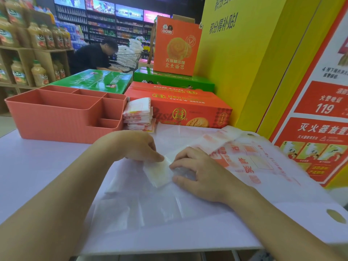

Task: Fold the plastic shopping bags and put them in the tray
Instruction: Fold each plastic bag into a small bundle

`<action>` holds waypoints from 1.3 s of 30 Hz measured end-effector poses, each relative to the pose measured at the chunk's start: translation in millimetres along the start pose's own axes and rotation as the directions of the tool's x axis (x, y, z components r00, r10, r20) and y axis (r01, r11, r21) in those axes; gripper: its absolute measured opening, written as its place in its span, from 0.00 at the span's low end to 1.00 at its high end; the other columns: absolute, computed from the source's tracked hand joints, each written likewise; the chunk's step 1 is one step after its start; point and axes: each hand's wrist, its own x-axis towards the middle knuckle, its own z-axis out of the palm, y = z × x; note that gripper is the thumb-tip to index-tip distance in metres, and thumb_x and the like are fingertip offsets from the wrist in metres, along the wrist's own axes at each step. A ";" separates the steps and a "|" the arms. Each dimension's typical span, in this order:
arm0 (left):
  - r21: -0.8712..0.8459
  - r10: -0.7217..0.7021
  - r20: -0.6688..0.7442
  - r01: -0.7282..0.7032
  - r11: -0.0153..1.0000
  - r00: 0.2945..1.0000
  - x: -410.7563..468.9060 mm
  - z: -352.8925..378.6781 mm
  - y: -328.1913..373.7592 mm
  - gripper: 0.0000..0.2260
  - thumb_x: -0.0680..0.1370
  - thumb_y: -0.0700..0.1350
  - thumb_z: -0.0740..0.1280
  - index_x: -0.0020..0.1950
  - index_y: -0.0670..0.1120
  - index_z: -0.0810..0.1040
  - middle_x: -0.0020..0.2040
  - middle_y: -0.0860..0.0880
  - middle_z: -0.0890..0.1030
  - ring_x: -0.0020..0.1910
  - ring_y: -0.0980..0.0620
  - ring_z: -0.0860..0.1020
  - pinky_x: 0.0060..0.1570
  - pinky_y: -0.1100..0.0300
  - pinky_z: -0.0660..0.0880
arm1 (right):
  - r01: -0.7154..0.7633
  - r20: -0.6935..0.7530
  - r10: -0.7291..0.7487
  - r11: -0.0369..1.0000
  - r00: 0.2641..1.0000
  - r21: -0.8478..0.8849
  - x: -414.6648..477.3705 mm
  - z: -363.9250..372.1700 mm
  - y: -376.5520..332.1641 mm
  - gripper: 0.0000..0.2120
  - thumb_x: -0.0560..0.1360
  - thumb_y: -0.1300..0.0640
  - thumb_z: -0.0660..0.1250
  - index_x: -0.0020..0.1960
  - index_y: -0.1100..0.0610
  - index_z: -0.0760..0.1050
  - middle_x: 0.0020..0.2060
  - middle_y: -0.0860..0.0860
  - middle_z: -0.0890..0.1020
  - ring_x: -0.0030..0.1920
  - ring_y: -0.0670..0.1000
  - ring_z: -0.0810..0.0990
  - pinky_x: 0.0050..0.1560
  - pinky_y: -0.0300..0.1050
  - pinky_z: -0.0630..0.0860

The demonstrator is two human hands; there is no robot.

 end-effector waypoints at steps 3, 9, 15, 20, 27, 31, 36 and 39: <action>-0.176 0.075 0.023 -0.069 0.982 0.997 1.0 -0.7 -1.7 0.08 0.76 0.56 0.71 0.52 0.54 0.80 0.33 0.52 0.80 0.33 0.50 0.75 0.35 0.58 0.71 | 0.016 0.013 -0.016 1.000 1.000 -0.005 -1.9 -1.0 -0.6 0.18 0.76 0.42 0.72 0.62 0.49 0.81 0.54 0.41 0.75 0.59 0.45 0.71 0.63 0.44 0.69; -0.606 0.130 0.072 -0.060 0.793 0.989 4.3 2.5 1.3 0.06 0.81 0.43 0.66 0.54 0.44 0.82 0.37 0.48 0.78 0.29 0.54 0.72 0.31 0.62 0.66 | 0.017 -0.022 -0.019 0.996 1.000 -0.086 -2.1 -2.0 -2.6 0.23 0.73 0.36 0.71 0.61 0.48 0.76 0.52 0.41 0.74 0.54 0.43 0.71 0.56 0.42 0.70; -0.778 0.152 0.117 -0.005 0.628 0.981 8.7 1.6 2.9 0.22 0.82 0.61 0.60 0.53 0.42 0.79 0.39 0.47 0.82 0.32 0.52 0.73 0.34 0.60 0.67 | -0.064 -0.181 0.060 0.998 0.982 -0.017 -0.4 -0.7 -6.4 0.13 0.78 0.48 0.68 0.38 0.45 0.67 0.35 0.41 0.73 0.40 0.46 0.72 0.42 0.45 0.71; -0.776 0.173 0.069 -0.056 0.628 0.983 15.0 4.8 -3.5 0.27 0.74 0.69 0.65 0.52 0.45 0.81 0.45 0.49 0.81 0.40 0.51 0.75 0.40 0.58 0.71 | -0.266 -0.154 0.323 0.915 0.934 0.302 -1.2 -6.8 2.0 0.07 0.74 0.48 0.67 0.47 0.52 0.77 0.39 0.48 0.84 0.42 0.52 0.82 0.45 0.58 0.79; -0.361 0.303 -0.075 -0.309 0.880 0.950 21.7 24.5 0.4 0.13 0.77 0.52 0.72 0.40 0.46 0.75 0.36 0.52 0.76 0.35 0.53 0.73 0.41 0.54 0.69 | -0.338 -0.105 0.426 0.824 0.899 0.455 -2.6 -16.2 -0.1 0.04 0.81 0.53 0.66 0.49 0.52 0.76 0.35 0.49 0.86 0.40 0.51 0.85 0.48 0.50 0.78; -0.350 0.255 -0.166 -0.299 0.888 0.953 26.8 32.3 6.8 0.08 0.77 0.54 0.72 0.46 0.51 0.79 0.35 0.58 0.81 0.32 0.57 0.75 0.39 0.59 0.71 | -0.364 -0.144 0.482 0.797 0.864 0.482 -1.6 -17.4 2.4 0.02 0.81 0.53 0.67 0.52 0.50 0.74 0.35 0.47 0.87 0.41 0.44 0.86 0.50 0.46 0.79; -0.182 0.255 -0.258 -0.306 0.934 0.932 24.5 34.2 12.3 0.09 0.78 0.56 0.69 0.47 0.52 0.81 0.40 0.54 0.83 0.39 0.54 0.79 0.44 0.57 0.74 | -0.463 -0.226 0.521 0.846 0.823 0.263 -2.1 -14.3 16.1 0.13 0.76 0.51 0.71 0.60 0.46 0.74 0.46 0.43 0.78 0.46 0.43 0.78 0.51 0.44 0.77; -0.036 0.292 -0.311 -0.319 0.947 0.904 27.1 41.2 15.1 0.09 0.78 0.56 0.69 0.48 0.51 0.81 0.43 0.52 0.82 0.43 0.52 0.78 0.41 0.60 0.71 | -0.421 -0.192 0.429 0.903 0.883 0.086 -3.2 -12.6 20.8 0.15 0.76 0.52 0.70 0.62 0.43 0.76 0.53 0.40 0.72 0.53 0.46 0.74 0.57 0.45 0.75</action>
